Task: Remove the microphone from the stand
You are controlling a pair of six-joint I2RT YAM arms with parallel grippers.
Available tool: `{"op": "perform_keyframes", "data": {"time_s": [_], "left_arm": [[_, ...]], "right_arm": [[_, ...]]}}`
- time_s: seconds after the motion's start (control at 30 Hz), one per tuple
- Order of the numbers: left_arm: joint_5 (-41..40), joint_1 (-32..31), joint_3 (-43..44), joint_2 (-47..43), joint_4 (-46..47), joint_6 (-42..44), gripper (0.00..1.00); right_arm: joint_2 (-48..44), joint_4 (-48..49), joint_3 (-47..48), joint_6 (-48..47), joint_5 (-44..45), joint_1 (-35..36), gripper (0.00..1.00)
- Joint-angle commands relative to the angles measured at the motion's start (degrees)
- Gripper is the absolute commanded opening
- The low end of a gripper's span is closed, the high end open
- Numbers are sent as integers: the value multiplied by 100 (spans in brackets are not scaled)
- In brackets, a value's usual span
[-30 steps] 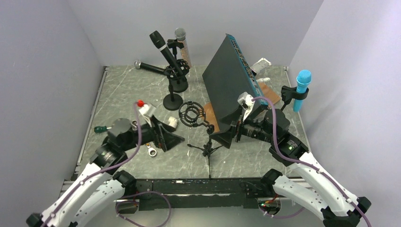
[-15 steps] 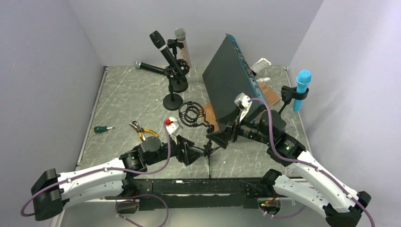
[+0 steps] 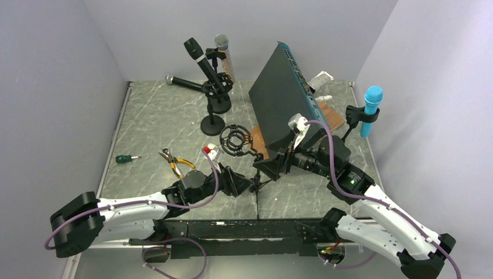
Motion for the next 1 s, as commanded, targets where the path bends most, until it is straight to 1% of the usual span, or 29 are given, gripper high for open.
{"op": "perform_keyframes", "data": {"time_s": [0.0, 0.2, 0.37, 0.53, 0.67, 0.73, 0.87, 0.97], "left_arm": [[15, -25, 65, 239, 916, -337, 67], [148, -16, 37, 607, 1297, -662, 61], [324, 8, -10, 957, 1563, -1023, 54], [437, 34, -80, 1091, 1791, -1229, 48], [616, 99, -88, 1169, 1863, -1535, 36], [854, 230, -149, 1267, 2038, -1941, 23], [1268, 445, -341, 1704, 2902, -3002, 1], [1415, 467, -405, 2153, 3546, -3804, 0]], "right_arm": [[-37, 205, 105, -30, 57, 42, 93], [-141, 225, 45, 43, 135, 46, 93], [-127, 292, 3, 102, 89, 55, 93], [-186, 199, 19, 74, 135, 51, 93], [-218, 151, 23, 61, 169, 49, 93], [-215, 137, 32, 52, 190, 50, 93], [-225, 165, 3, 61, 189, 53, 92], [-221, 202, -26, 78, 197, 49, 93]]}}
